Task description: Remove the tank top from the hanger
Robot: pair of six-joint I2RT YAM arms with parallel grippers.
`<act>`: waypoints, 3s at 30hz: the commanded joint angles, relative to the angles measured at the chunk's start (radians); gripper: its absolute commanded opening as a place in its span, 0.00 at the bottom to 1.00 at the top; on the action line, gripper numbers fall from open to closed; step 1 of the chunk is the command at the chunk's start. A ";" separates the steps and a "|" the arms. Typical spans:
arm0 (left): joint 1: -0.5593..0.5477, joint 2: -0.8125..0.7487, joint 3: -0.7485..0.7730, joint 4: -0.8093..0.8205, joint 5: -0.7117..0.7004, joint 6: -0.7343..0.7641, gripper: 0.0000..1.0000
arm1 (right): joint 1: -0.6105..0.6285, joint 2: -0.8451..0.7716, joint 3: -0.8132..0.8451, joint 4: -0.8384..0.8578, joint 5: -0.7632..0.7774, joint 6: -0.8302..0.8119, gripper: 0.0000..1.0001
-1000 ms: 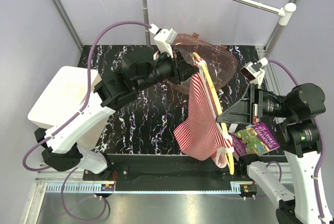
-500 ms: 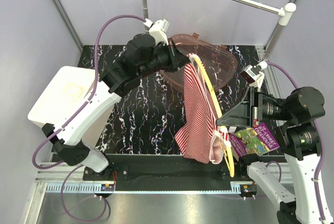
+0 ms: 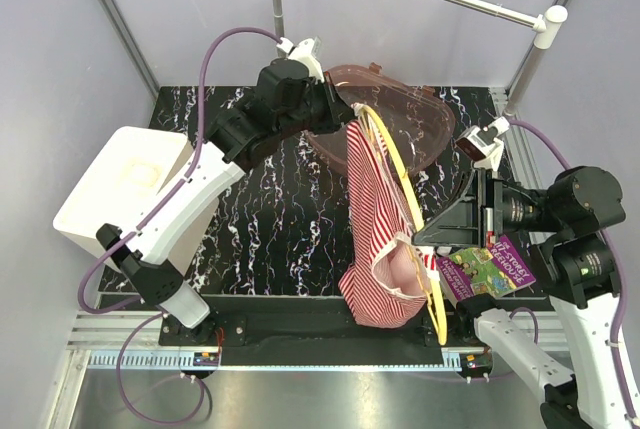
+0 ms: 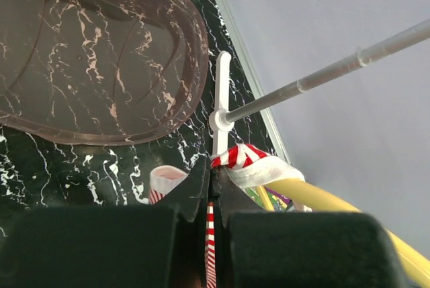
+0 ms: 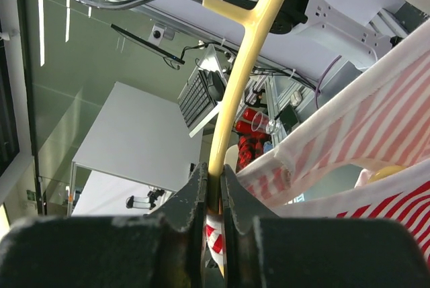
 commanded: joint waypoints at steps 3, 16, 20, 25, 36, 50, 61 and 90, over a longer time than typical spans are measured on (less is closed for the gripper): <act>0.053 0.016 -0.026 0.009 -0.095 0.031 0.00 | 0.033 -0.029 0.108 0.084 -0.083 -0.033 0.00; 0.111 0.057 -0.015 -0.070 0.044 -0.004 0.00 | 0.044 -0.028 0.145 0.089 -0.068 -0.048 0.00; 0.108 0.044 -0.041 -0.068 0.153 0.010 0.00 | 0.044 0.017 0.131 0.087 0.023 -0.111 0.00; 0.109 -0.022 -0.124 -0.065 0.221 0.023 0.00 | 0.042 0.153 0.106 0.052 0.142 -0.279 0.00; 0.161 -0.056 -0.097 -0.092 0.221 0.036 0.04 | 0.044 0.336 0.140 -0.174 0.620 -0.470 0.00; 0.113 -0.198 -0.144 -0.076 0.411 0.230 0.66 | 0.044 0.445 0.250 -0.329 0.863 -0.521 0.00; -0.155 -0.279 -0.337 0.075 0.207 0.353 0.70 | 0.044 0.416 0.234 -0.329 0.799 -0.433 0.00; -0.133 -0.220 -0.208 0.076 0.178 0.289 0.00 | 0.044 0.376 0.197 -0.293 0.925 -0.338 0.00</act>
